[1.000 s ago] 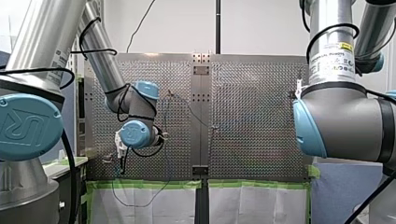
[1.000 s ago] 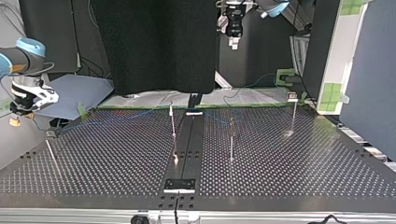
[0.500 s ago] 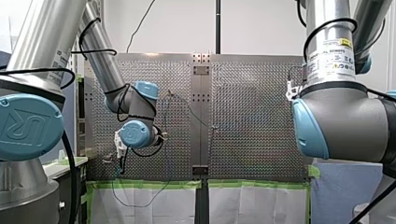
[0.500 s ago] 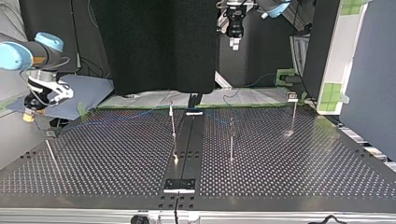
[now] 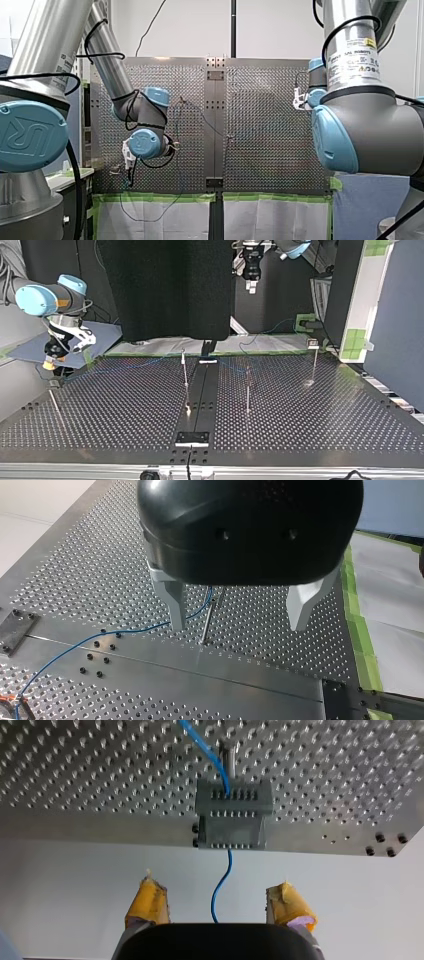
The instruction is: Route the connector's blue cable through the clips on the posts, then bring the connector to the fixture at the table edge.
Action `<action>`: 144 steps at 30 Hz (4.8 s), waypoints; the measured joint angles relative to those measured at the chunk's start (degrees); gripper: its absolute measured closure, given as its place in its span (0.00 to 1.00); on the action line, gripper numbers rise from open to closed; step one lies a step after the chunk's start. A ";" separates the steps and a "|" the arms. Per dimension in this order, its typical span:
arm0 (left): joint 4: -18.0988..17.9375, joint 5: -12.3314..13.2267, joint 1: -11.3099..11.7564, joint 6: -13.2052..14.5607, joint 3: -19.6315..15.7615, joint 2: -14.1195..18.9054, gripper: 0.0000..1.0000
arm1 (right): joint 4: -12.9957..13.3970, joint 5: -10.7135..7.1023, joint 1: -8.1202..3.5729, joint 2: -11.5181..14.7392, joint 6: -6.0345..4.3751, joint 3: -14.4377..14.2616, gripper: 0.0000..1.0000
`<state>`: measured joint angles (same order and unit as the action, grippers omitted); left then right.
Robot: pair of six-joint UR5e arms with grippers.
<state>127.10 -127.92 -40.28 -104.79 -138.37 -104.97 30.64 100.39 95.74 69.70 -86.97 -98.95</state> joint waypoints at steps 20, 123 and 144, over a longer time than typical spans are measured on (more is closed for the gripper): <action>-1.09 0.47 0.16 -1.55 5.05 0.00 0.02 | -3.43 2.24 8.98 -0.04 0.47 -3.98 0.00; 5.10 -2.54 1.76 -1.55 7.79 -3.96 0.02 | 12.43 -0.36 38.13 -10.94 -1.20 -12.20 0.00; 5.10 -2.54 1.76 -1.55 7.79 -3.96 0.02 | 12.43 -0.36 38.14 -10.93 -1.20 -12.20 0.00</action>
<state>132.20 -130.46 -38.52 -106.34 -130.58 -108.92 43.07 100.03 133.88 58.77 -88.17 -111.15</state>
